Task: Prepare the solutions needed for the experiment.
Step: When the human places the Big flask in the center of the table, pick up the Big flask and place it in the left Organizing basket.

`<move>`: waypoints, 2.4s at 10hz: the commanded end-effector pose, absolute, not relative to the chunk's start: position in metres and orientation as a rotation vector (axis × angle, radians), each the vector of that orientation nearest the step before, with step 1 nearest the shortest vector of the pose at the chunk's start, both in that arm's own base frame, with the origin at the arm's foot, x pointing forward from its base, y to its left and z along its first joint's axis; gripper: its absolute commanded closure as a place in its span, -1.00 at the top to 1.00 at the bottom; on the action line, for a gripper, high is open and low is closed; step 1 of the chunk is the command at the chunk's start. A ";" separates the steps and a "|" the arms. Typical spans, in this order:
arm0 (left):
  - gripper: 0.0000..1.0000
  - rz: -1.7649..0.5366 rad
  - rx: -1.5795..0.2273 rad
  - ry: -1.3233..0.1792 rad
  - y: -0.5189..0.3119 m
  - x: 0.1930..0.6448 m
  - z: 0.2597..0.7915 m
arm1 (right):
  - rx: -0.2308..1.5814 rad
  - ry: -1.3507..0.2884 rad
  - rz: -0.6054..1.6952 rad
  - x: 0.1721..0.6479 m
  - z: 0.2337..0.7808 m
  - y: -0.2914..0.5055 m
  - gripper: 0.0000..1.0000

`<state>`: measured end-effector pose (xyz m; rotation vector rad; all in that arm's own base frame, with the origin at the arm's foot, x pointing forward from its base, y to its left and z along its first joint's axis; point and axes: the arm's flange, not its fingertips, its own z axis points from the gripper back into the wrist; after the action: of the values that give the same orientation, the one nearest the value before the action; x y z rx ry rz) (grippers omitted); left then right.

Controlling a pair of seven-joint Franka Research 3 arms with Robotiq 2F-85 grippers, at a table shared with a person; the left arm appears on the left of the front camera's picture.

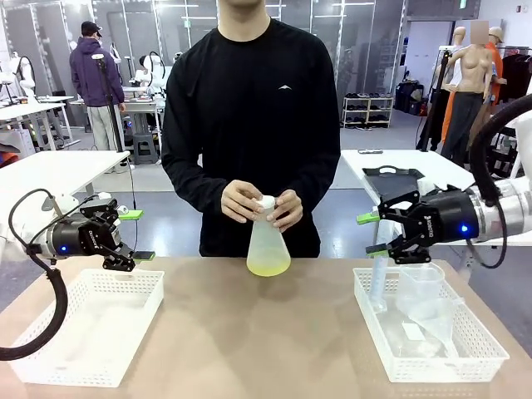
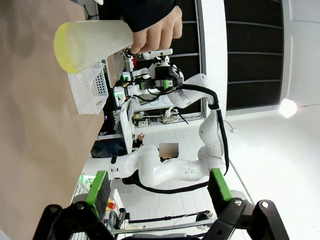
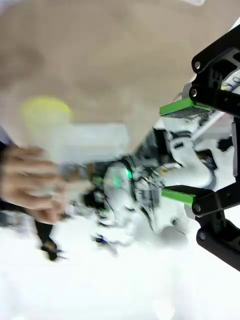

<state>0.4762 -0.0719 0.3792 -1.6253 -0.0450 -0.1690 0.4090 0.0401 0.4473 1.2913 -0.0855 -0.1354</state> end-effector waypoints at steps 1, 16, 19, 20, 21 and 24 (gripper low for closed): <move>1.00 -0.163 -1.632 -0.045 -0.073 0.475 0.381 | 1.394 -0.005 -0.016 0.420 0.429 0.030 0.37; 1.00 -0.163 -1.632 -0.045 -0.073 0.475 0.381 | 1.447 0.017 -0.049 0.411 0.411 0.023 0.37; 1.00 -0.163 -1.632 -0.045 -0.073 0.475 0.381 | 1.447 0.017 -0.049 0.411 0.411 0.023 0.37; 1.00 -0.163 -1.632 -0.045 -0.073 0.475 0.381 | 1.447 0.017 -0.049 0.411 0.411 0.023 0.37; 1.00 -0.163 -1.632 -0.045 -0.073 0.475 0.381 | 1.447 0.017 -0.049 0.411 0.411 0.023 0.37; 1.00 -0.163 -1.632 -0.045 -0.073 0.475 0.381 | 1.447 0.017 -0.049 0.411 0.411 0.023 0.37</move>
<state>0.4762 -0.0719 0.3792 -1.6253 -0.0449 -0.1690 0.4110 0.0229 0.4092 1.4400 0.0196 -0.0546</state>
